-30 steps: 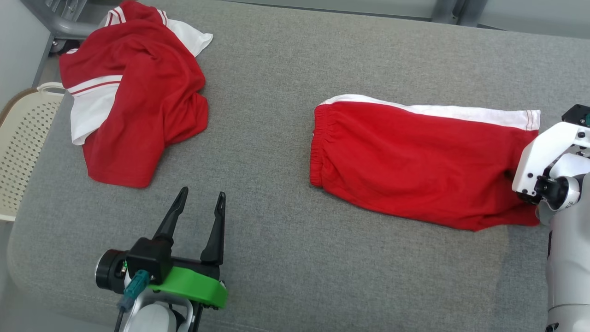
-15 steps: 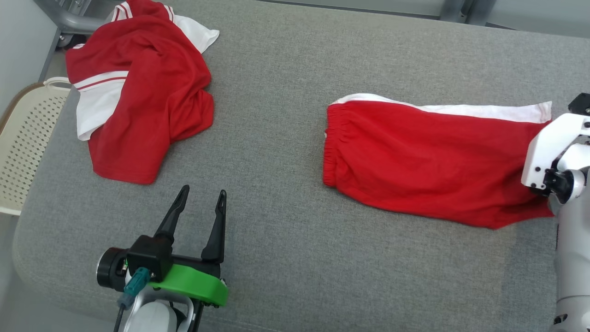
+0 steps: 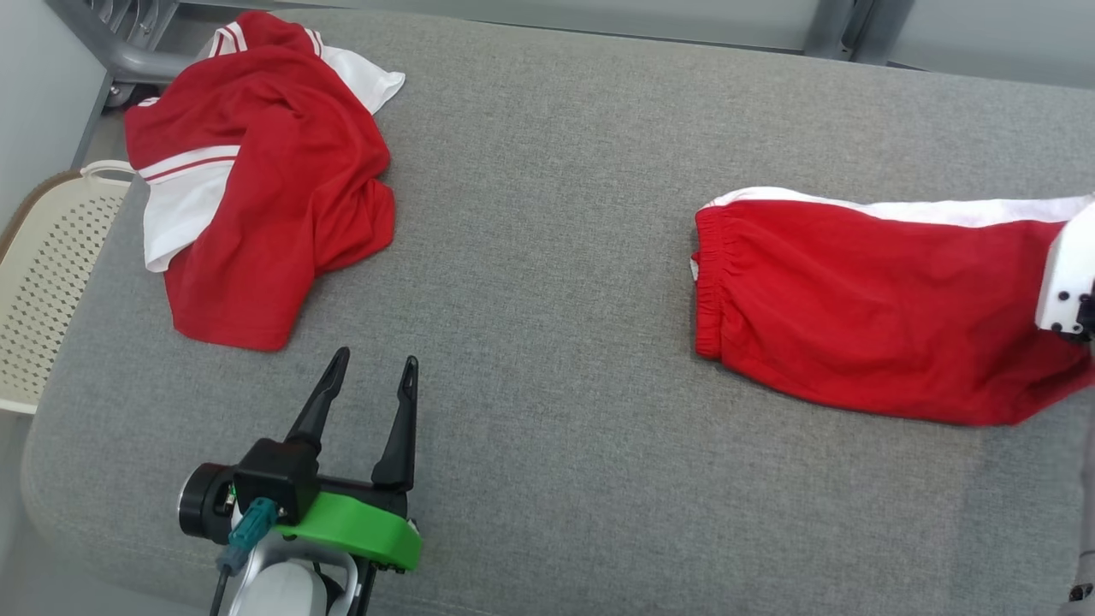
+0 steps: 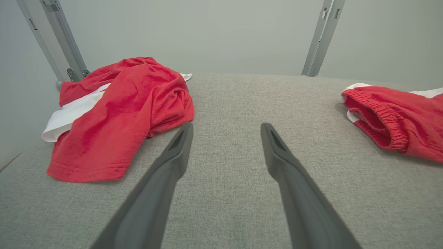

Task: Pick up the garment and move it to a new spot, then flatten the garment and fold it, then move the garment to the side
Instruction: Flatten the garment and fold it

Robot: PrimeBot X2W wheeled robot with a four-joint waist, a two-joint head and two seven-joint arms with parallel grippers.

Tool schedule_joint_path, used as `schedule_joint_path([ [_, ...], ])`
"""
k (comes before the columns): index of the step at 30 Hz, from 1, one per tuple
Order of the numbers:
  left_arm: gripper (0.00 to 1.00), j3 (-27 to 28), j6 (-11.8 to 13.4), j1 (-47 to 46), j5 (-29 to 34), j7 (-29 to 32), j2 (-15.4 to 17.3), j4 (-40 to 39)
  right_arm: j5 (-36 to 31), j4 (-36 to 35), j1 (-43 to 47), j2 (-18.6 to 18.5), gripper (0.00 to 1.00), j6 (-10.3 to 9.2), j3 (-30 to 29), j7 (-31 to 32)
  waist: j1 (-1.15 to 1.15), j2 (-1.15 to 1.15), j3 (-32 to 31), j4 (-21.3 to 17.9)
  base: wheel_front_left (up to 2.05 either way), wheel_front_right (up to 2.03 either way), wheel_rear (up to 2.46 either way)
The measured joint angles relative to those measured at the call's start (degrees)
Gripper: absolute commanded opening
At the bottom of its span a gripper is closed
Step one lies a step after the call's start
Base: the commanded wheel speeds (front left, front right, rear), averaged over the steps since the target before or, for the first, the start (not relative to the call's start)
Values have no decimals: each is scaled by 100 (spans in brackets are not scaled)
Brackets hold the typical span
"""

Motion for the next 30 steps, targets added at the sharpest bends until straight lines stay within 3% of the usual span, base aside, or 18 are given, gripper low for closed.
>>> schedule_joint_path([
  [16,100,-140,-1,4,-70,0,-5,60,1792,-649,-4,522,0,0,2370,593,0,0,-159,81,0,0,0],
  [24,100,-222,-1,21,-131,0,-7,86,2070,-164,-113,735,0,0,2820,599,0,0,-193,296,0,0,0],
  [30,100,-274,-1,40,-162,0,-7,96,2079,171,-119,778,0,-1,2830,481,0,0,-220,445,0,0,0],
])
